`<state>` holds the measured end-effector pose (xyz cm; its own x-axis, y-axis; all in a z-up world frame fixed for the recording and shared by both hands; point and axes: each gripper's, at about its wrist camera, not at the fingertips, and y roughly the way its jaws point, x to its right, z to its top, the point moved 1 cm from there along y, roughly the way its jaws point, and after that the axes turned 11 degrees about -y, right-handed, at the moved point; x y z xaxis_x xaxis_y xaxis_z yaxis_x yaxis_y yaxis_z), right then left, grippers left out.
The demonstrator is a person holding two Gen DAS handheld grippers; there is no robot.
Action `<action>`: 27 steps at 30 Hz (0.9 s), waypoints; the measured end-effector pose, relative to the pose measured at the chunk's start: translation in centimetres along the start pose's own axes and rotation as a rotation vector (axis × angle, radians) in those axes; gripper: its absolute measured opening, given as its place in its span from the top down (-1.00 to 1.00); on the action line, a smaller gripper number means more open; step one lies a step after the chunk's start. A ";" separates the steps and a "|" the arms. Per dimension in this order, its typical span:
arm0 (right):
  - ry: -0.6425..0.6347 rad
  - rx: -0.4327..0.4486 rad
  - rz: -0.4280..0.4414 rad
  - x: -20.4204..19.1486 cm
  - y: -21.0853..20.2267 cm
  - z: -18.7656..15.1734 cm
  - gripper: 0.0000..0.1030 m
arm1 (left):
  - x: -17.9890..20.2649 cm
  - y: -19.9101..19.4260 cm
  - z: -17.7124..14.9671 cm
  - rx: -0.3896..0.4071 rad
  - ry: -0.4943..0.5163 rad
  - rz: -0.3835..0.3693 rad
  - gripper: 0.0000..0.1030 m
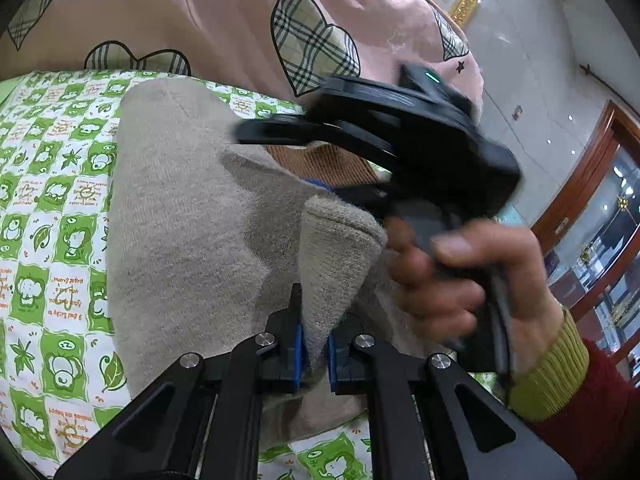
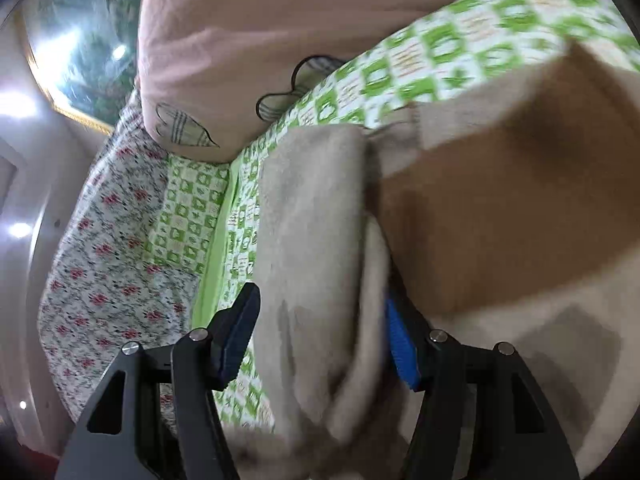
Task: Fold small clothes
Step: 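Grasp the folded bundle edge with the left gripper while the right gripper grasps the other edge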
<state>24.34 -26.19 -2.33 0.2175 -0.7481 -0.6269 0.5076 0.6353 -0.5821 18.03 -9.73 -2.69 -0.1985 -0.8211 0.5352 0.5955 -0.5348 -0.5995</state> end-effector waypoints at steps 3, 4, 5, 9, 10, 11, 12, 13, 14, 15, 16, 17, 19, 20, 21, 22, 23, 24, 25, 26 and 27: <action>-0.037 -0.042 -0.043 -0.8 2.0 0.6 0.62 | -0.1 -0.6 -0.3 0.003 0.009 0.009 0.86; -0.046 -0.039 -0.040 -1.1 1.8 0.8 0.63 | 0.1 -0.9 -0.1 0.006 0.012 0.004 0.86; -0.074 -0.020 -0.036 -1.5 0.8 0.9 0.67 | 0.4 -1.3 -0.1 0.009 0.017 -0.006 0.86; -0.165 0.086 -0.046 -3.8 -5.2 0.9 0.69 | 3.2 -2.0 0.1 0.007 0.058 -0.094 0.86; -0.175 0.104 -0.067 -3.9 -6.6 0.9 0.69 | 4.0 -1.8 0.0 -0.001 0.066 -0.111 0.85; -0.182 0.117 -0.095 -3.8 -7.9 0.8 0.69 | 5.0 -1.3 -0.2 -0.016 0.072 -0.135 0.85; -0.190 0.128 -0.150 -3.3 -9.5 0.5 0.69 | 5.9 -0.4 -0.4 -0.033 0.076 -0.156 0.85; -0.190 0.129 -0.184 -2.9 -10.1 0.4 0.69 | 6.5 0.3 -0.6 -0.046 0.076 -0.169 0.85; -0.180 0.125 -0.227 -2.0 -10.9 0.1 0.69 | 7.1 1.2 -1.0 -0.065 0.078 -0.186 0.85; -0.152 0.119 -0.257 -0.7 -11.7 -0.3 0.69 | 7.7 2.7 -1.5 -0.096 0.074 -0.195 0.85; -0.132 0.114 -0.276 0.2 -12.1 -0.7 0.69 | 7.8 3.5 -1.7 -0.115 0.069 -0.198 0.85; -0.115 0.106 -0.305 1.4 -12.5 -1.2 0.69 | 8.0 4.8 -2.2 -0.146 0.061 -0.202 0.85; -0.095 0.085 -0.360 3.4 -12.8 -2.2 0.69 | 8.1 6.9 -3.1 -0.193 0.066 -0.187 0.85; -0.088 0.078 -0.379 4.2 -12.8 -2.6 0.69 | 8.1 7.5 -3.4 -0.207 0.073 -0.176 0.85; -0.085 0.073 -0.389 4.9 -12.7 -3.0 0.69 | 8.1 7.9 -3.6 -0.216 0.077 -0.167 0.85; -0.083 0.072 -0.388 5.3 -12.7 -3.4 0.69 | 8.1 8.1 -3.7 -0.221 0.079 -0.162 0.85; -0.079 0.075 -0.383 5.6 -12.7 -3.5 0.69 | 8.1 8.1 -3.7 -0.224 0.075 -0.166 0.83; -0.085 0.088 -0.381 5.7 -12.9 -3.6 0.69 | 8.1 8.0 -3.6 -0.227 0.072 -0.170 0.81; -0.093 0.096 -0.386 5.7 -13.2 -3.6 0.69 | 8.1 7.7 -3.4 -0.233 0.072 -0.175 0.78; -0.101 0.105 -0.399 5.4 -13.3 -3.6 0.70 | 8.1 7.3 -3.3 -0.239 0.075 -0.178 0.74; -0.120 0.119 -0.411 5.0 -13.7 -3.5 0.70 | 8.0 6.9 -3.1 -0.243 0.081 -0.178 0.64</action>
<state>15.54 -37.97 0.72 0.0687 -0.9554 -0.2872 0.6631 0.2588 -0.7024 18.07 -20.60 -4.38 -0.3498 -0.7185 0.6012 0.3446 -0.6954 -0.6306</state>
